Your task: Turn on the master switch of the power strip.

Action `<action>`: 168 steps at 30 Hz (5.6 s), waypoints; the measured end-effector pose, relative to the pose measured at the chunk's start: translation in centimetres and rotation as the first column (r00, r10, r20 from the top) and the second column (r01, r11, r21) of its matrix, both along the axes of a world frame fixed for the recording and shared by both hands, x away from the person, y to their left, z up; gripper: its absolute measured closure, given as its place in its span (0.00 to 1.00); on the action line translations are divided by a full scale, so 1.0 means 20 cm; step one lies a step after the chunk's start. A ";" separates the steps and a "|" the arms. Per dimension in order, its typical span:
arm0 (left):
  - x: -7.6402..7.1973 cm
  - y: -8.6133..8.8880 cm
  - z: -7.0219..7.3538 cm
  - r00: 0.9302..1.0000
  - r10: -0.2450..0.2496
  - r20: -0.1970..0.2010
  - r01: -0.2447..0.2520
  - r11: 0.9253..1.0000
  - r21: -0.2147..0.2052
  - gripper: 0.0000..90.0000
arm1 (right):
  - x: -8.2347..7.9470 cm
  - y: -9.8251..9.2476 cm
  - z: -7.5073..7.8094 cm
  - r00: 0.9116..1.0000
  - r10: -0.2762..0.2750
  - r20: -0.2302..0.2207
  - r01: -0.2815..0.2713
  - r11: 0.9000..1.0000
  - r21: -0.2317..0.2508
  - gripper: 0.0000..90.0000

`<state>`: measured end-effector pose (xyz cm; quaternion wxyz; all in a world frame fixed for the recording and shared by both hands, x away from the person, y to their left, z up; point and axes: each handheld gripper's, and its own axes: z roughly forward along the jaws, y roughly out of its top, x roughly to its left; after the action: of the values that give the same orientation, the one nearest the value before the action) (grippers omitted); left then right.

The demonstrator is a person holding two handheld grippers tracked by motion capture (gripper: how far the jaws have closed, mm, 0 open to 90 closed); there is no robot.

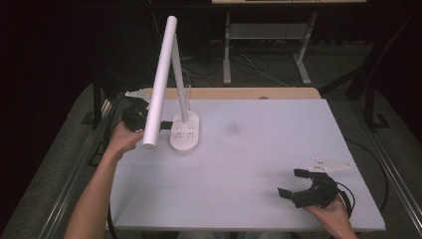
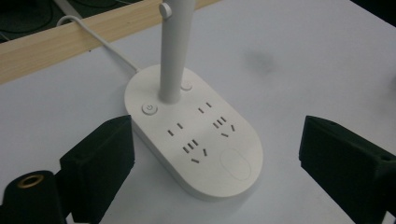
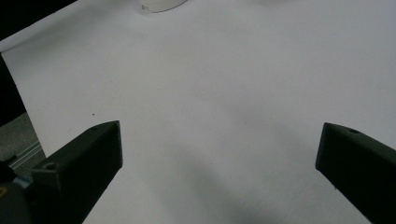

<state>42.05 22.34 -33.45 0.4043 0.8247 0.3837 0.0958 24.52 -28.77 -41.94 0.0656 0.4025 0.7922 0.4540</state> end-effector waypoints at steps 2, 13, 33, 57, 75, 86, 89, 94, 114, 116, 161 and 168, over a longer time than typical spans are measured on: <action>0.02 0.00 0.00 1.000 0.006 0.002 -0.006 1.000 0.002 0.12 | 0.00 0.00 0.00 1.000 -0.001 0.001 0.001 1.000 0.000 0.00; 0.10 0.02 -0.03 0.998 0.069 -0.011 -0.069 0.997 -0.014 0.20 | 0.00 0.00 0.00 1.000 0.000 0.000 0.000 1.000 -0.001 0.00; 0.21 0.09 -0.12 0.984 0.169 -0.056 -0.175 0.977 -0.120 0.61 | 0.00 0.00 -0.01 1.000 0.007 0.001 -0.007 1.000 -0.006 0.00; 0.28 0.01 -0.22 0.975 0.197 -0.101 -0.211 0.964 -0.164 1.00 | 0.00 0.01 -0.01 1.000 0.015 0.002 -0.015 1.000 -0.011 0.00; 0.33 -0.07 -0.32 0.975 0.195 -0.105 -0.208 0.970 -0.124 1.00 | 0.01 0.01 -0.02 1.000 0.013 -0.011 -0.013 1.000 -0.016 0.00; 0.36 -0.09 -0.38 0.973 0.202 -0.112 -0.214 0.971 -0.105 1.00 | 0.02 0.01 -0.02 1.000 0.017 -0.009 -0.018 1.000 -0.021 0.00; 0.36 -0.10 -0.40 0.972 0.204 -0.117 -0.215 0.972 -0.096 1.00 | 0.02 0.01 -0.02 1.000 0.016 -0.011 -0.016 1.000 -0.021 0.00; 0.36 -0.12 -0.42 0.974 0.205 -0.100 -0.209 0.977 -0.038 1.00 | 0.02 0.01 -0.02 1.000 0.017 -0.011 -0.017 1.000 -0.021 0.00; 0.36 -0.12 -0.45 0.968 0.232 -0.096 -0.238 0.969 -0.062 1.00 | 0.01 0.01 -0.02 1.000 0.016 -0.013 -0.017 1.000 -0.024 0.00; 0.36 -0.12 -0.45 0.968 0.232 -0.097 -0.238 0.969 -0.060 1.00 | 0.02 0.01 -0.02 1.000 0.015 -0.012 -0.016 1.000 -0.025 0.00; 0.32 -0.12 -0.40 0.952 0.293 -0.088 -0.298 0.953 -0.056 1.00 | 0.01 -0.03 -0.01 1.000 -0.004 0.008 0.004 1.000 -0.014 0.00; 0.28 -0.10 -0.32 0.948 0.312 -0.057 -0.315 0.946 -0.072 1.00 | 0.01 -0.03 0.00 1.000 -0.006 0.009 0.006 1.000 -0.014 0.00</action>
<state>47.74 20.36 -39.95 0.4078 0.7384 0.5224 0.1248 24.73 -29.38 -42.01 0.0735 0.4022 0.7939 0.4500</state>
